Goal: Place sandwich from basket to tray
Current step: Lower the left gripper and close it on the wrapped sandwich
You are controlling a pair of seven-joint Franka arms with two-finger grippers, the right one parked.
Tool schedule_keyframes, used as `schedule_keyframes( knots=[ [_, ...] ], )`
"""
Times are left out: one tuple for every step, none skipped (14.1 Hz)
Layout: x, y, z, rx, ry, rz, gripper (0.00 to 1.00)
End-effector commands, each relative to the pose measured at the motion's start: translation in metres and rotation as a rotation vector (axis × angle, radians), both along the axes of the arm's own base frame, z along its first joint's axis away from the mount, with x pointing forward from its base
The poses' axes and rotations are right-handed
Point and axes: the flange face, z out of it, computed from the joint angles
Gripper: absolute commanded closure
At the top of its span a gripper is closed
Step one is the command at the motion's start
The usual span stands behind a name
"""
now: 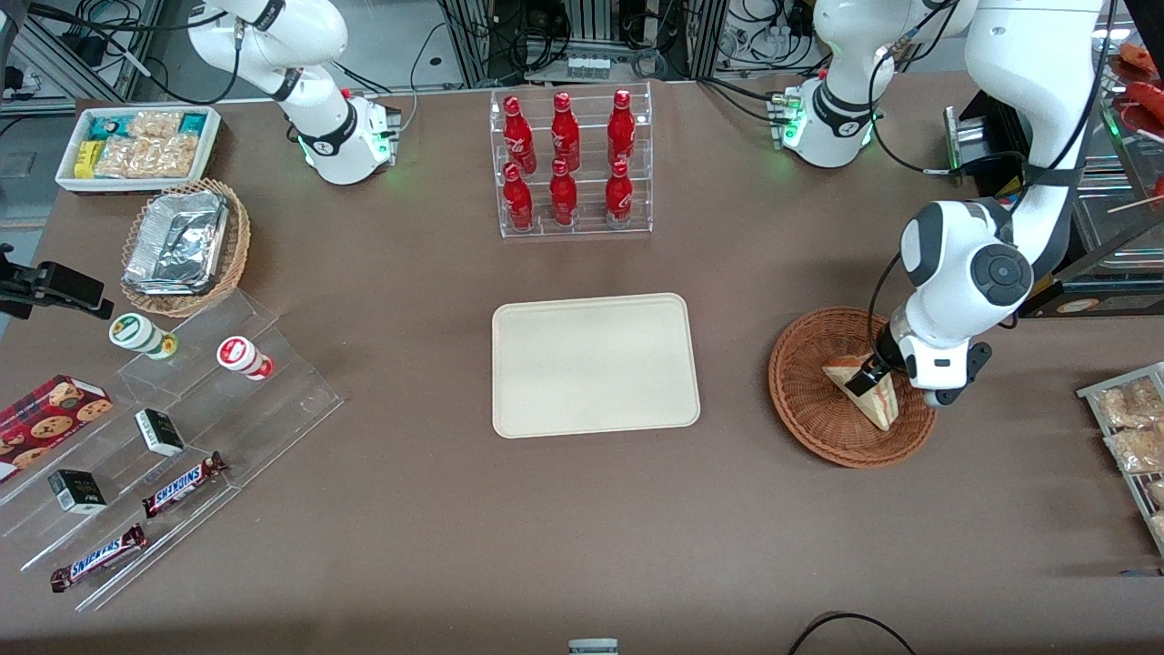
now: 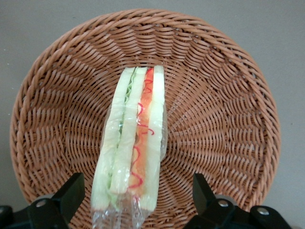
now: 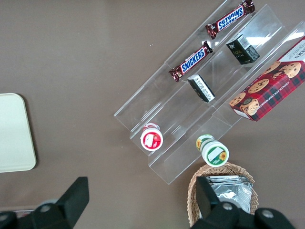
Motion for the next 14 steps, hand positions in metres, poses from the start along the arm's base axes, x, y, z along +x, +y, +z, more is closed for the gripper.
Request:
schedule_keyframes(
  knots=[
    [0.003, -0.002, -0.012, 0.011, -0.014, 0.003, 0.00],
    [0.003, -0.001, -0.016, 0.011, -0.009, 0.005, 0.16],
    [0.002, -0.001, -0.016, 0.015, -0.008, -0.002, 0.64],
    [0.002, -0.001, -0.016, 0.024, -0.010, -0.016, 1.00],
    [0.002, 0.000, -0.016, 0.033, -0.011, -0.029, 1.00],
    [0.002, 0.000, -0.016, 0.037, -0.010, -0.037, 1.00],
    [0.002, -0.001, -0.016, 0.038, -0.007, -0.042, 1.00],
    [0.003, -0.001, -0.013, 0.042, -0.011, -0.048, 1.00],
    [0.003, -0.002, -0.009, 0.064, -0.009, -0.083, 1.00],
    [0.007, -0.004, 0.001, 0.095, 0.007, -0.141, 1.00],
    [0.017, -0.014, 0.018, 0.114, 0.035, -0.198, 1.00],
    [0.027, -0.031, 0.037, 0.124, 0.076, -0.257, 1.00],
    [0.036, -0.045, 0.052, 0.133, 0.122, -0.284, 1.00],
    [0.041, -0.058, 0.063, 0.136, 0.133, -0.302, 1.00]
  ],
)
